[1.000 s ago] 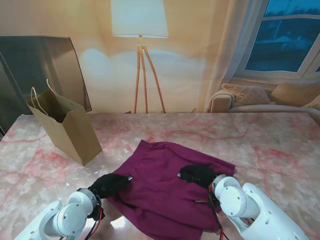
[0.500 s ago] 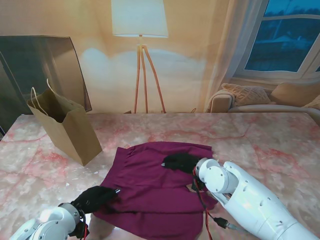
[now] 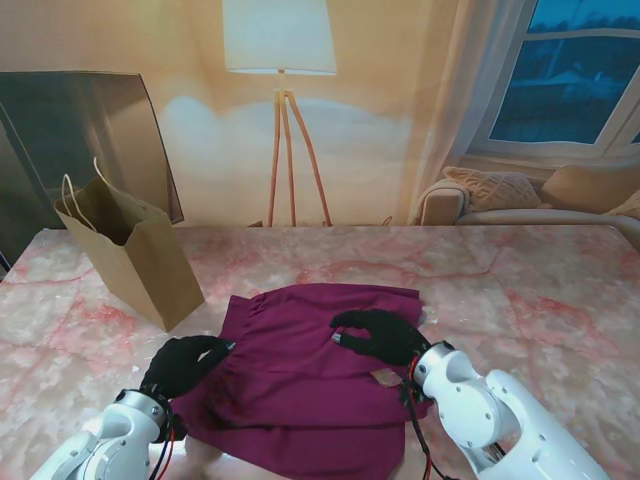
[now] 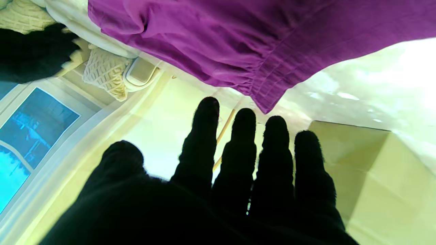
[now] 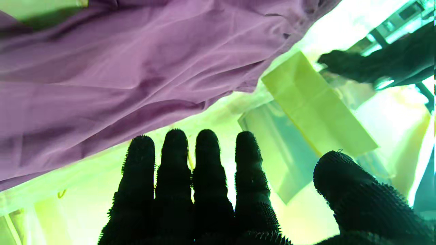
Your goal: Fold the socks and the shorts into the kraft paper bag
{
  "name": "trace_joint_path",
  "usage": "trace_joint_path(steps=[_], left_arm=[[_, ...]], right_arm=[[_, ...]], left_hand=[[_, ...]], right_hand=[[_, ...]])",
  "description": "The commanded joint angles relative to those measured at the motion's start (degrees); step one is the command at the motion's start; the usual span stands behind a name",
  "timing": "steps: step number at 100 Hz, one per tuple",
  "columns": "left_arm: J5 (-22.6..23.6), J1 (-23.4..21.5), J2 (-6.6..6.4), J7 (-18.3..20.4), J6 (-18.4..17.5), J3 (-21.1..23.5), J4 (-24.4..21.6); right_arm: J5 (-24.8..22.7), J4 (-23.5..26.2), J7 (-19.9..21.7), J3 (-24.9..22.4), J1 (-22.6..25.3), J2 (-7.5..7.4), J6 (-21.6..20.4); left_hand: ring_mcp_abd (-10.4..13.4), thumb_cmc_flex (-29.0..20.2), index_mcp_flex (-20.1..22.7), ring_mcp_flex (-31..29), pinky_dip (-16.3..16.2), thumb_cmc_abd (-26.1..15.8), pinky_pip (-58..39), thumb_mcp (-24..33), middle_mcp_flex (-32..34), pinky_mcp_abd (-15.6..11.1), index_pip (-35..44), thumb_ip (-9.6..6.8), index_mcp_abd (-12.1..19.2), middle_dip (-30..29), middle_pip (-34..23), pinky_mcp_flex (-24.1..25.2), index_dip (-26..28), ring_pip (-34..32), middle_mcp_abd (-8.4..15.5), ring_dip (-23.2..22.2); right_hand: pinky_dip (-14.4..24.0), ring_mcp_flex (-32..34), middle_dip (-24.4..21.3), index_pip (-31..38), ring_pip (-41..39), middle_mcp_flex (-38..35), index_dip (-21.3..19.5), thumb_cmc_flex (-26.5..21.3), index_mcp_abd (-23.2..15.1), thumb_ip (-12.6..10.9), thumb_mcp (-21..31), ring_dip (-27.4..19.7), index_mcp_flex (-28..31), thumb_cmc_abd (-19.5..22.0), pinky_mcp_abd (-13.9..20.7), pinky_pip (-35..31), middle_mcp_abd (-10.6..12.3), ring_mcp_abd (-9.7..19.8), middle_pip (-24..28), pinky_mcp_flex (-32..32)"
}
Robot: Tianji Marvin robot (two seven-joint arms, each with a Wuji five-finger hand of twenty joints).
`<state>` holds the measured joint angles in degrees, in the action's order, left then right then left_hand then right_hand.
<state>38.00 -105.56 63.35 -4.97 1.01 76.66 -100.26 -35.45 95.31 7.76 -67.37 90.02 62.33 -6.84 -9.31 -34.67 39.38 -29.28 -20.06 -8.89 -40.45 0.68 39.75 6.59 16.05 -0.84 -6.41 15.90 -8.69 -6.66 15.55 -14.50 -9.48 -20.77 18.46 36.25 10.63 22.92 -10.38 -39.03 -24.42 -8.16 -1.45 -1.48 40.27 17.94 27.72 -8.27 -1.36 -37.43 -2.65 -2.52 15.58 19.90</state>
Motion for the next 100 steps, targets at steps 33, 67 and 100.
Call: trace_joint_path(steps=[33, 67, 100], left_arm=[[-10.33, 15.26, 1.21, 3.05, 2.26, -7.79, 13.30], [-12.95, 22.44, 1.60, 5.01, 4.92, -13.55, 19.81], [-12.94, 23.94, 1.57, 6.02, 7.43, -14.63, 20.73]], right_arm=[[-0.91, 11.84, 4.58, -8.11, 18.24, -2.34, -6.96], [-0.34, 12.85, 7.60, -7.96, 20.74, -3.03, -7.94], [1.86, 8.83, 12.78, -5.54, 17.96, -4.03, -5.99]], left_hand=[[4.98, -1.64, -2.28, 4.58, 2.17, 0.75, 6.01, 2.32, -3.64, -5.39, 0.35, 1.63, 1.76, -0.63, 0.19, 2.66, -0.10, 2.06, 4.47, 1.70], [6.87, -1.19, -4.25, 7.95, 3.36, 0.16, 8.73, 2.55, -6.30, -6.46, -0.07, 1.91, 2.21, -1.43, -0.02, 5.66, -0.75, 2.90, 5.14, 2.72], [7.17, -1.14, -4.82, 9.11, 3.86, -0.17, 9.73, 2.41, -7.13, -6.19, -0.25, 1.95, 2.06, -1.76, -0.23, 6.35, -1.05, 3.09, 5.21, 3.05]], right_hand=[[1.31, 14.74, 1.96, 4.93, -6.13, -14.32, -1.54, -3.48, -1.79, 2.48, 6.76, 5.47, 12.67, 0.78, -3.01, -13.16, -0.99, -3.36, 4.55, 9.86], [0.80, 27.92, 2.33, 11.92, -13.69, -29.51, -2.93, -3.31, -3.58, 2.75, 7.71, 8.70, 26.31, 0.32, -8.40, -27.43, -2.00, -6.20, 8.88, 19.22], [-4.76, 30.48, 0.81, 13.92, -14.77, -33.75, -2.13, -2.46, -3.71, 2.64, 6.36, 5.77, 29.00, 1.50, -10.17, -32.43, -1.95, -6.31, 7.29, 21.65]])
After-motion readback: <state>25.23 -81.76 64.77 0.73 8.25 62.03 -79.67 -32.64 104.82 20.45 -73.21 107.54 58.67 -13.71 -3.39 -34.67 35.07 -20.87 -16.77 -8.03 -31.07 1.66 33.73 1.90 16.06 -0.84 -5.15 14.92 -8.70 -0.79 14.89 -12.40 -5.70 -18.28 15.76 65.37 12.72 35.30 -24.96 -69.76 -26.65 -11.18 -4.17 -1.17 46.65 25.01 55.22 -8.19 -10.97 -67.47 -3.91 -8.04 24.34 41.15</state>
